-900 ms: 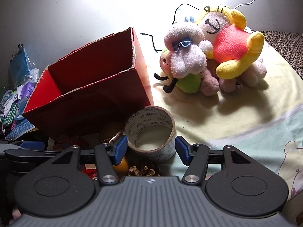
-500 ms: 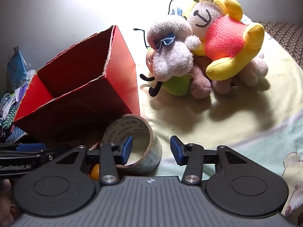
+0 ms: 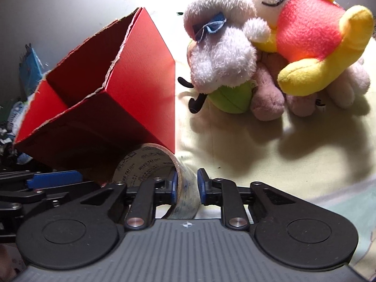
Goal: Organize objects
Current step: 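Close the right gripper on the rim of the packing tape roll, then carry the tape roll with the right gripper into the red box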
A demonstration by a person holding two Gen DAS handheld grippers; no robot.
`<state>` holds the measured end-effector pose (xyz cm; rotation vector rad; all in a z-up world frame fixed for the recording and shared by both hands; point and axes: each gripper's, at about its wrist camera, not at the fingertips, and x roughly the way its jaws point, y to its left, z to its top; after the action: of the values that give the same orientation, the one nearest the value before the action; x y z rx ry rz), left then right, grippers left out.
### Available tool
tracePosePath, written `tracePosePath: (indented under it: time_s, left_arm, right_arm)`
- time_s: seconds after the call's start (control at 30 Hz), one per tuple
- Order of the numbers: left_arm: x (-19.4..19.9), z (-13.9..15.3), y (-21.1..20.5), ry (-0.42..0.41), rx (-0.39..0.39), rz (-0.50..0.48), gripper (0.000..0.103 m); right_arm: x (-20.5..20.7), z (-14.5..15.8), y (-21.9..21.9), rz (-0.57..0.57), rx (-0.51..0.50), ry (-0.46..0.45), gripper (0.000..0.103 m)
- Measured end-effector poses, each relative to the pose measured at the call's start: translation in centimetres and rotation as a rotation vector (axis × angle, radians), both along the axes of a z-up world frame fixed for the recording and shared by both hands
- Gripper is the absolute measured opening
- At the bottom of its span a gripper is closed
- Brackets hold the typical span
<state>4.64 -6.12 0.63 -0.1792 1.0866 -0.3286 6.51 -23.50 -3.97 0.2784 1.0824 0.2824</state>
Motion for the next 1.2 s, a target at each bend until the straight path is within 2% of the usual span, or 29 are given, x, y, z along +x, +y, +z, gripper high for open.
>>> tracePosePath:
  time_s: [0.23, 0.33, 0.4, 0.5, 0.57, 0.67, 0.73, 0.83, 1.0, 1.2]
  left_arm:
    - [0.6, -0.3, -1.5, -0.007, 0.001, -0.066, 0.052]
    - [1.0, -1.1, -2.6, 0.014, 0.006, -0.098, 0.051]
    - [1.3, -1.6, -3.0, 0.040, 0.001, -0.104, 0.047]
    - [1.4, -1.9, -3.2, 0.034, 0.007, -0.108, 0.040]
    - [1.4, -1.9, -3.2, 0.043, 0.006, -0.117, 0.027]
    - [1.3, -2.1, -3.3, 0.050, -0.008, -0.131, 0.020]
    - [1.1, -2.0, -3.5, 0.045, -0.015, -0.147, 0.019]
    - [0.7, -0.9, -3.7, 0.003, -0.038, -0.180, 0.018]
    - [0.0, 3.1, -3.3, -0.136, -0.081, -0.223, 0.018]
    - [0.4, 7.5, -0.1, -0.286, -0.096, -0.207, 0.018]
  right_arm:
    - [-0.2, -0.2, -1.5, 0.001, 0.026, -0.020, 0.006]
    - [-0.4, -0.4, -2.2, -0.010, 0.044, -0.016, 0.006]
    - [-0.6, -0.4, -2.3, -0.012, 0.051, -0.019, 0.006]
    - [-1.0, -0.3, -2.3, -0.022, 0.040, -0.033, 0.007]
    - [-1.3, -0.2, -2.6, -0.037, 0.033, -0.038, 0.007]
    - [-1.7, 0.2, -3.2, -0.070, 0.030, -0.049, 0.008]
    - [-2.3, 0.9, -3.6, -0.079, 0.021, -0.067, 0.009]
    - [-3.4, 2.4, -3.7, -0.086, -0.012, -0.122, 0.009]
    - [-5.0, 6.5, -3.5, -0.128, -0.027, -0.265, 0.010]
    - [-4.1, 11.3, -1.0, -0.099, -0.028, -0.432, 0.011]
